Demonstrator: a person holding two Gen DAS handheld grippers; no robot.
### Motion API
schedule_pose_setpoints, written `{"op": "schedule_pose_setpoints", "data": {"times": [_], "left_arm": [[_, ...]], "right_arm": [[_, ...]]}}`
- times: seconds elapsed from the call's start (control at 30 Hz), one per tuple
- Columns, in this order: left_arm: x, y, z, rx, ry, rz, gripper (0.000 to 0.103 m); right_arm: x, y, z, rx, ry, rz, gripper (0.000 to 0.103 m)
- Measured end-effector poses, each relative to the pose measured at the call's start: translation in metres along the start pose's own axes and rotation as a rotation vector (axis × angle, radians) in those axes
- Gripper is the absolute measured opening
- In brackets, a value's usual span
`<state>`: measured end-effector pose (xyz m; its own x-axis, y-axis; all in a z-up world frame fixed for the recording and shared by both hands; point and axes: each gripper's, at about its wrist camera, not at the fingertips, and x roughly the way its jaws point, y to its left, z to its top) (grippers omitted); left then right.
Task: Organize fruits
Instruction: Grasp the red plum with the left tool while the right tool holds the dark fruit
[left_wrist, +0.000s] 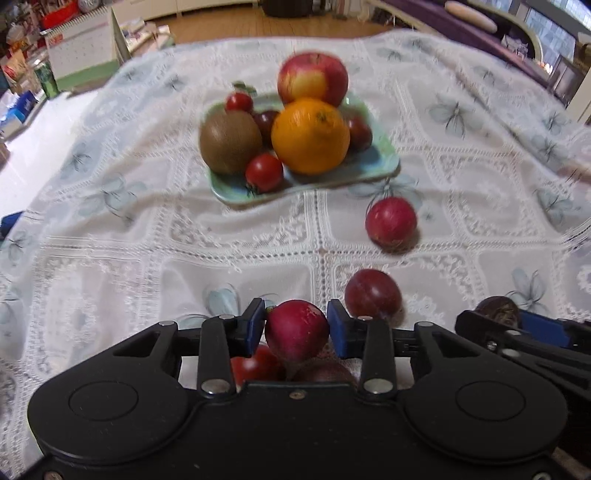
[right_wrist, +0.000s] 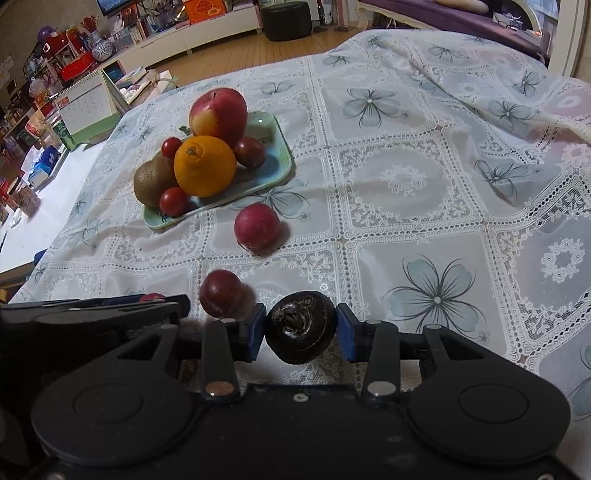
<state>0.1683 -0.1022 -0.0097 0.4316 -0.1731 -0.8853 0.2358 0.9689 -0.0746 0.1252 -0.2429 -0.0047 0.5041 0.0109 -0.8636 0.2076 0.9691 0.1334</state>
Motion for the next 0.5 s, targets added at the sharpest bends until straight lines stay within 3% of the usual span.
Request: {"op": "schedule_pose_setpoints", "data": {"times": [0.23,0.5], "left_arm": [[-0.056,0.011,-0.019,-0.015,-0.089,0.01,0.045],[-0.095,0.024,-0.072,-0.037,-0.088,0.019,0.045]], "right_arm": [[-0.034,0.005,-0.017,-0.021,-0.026,0.039,0.043],[-0.069,0.017,-0.062,-0.081,0.016,0.087,0.043]]}}
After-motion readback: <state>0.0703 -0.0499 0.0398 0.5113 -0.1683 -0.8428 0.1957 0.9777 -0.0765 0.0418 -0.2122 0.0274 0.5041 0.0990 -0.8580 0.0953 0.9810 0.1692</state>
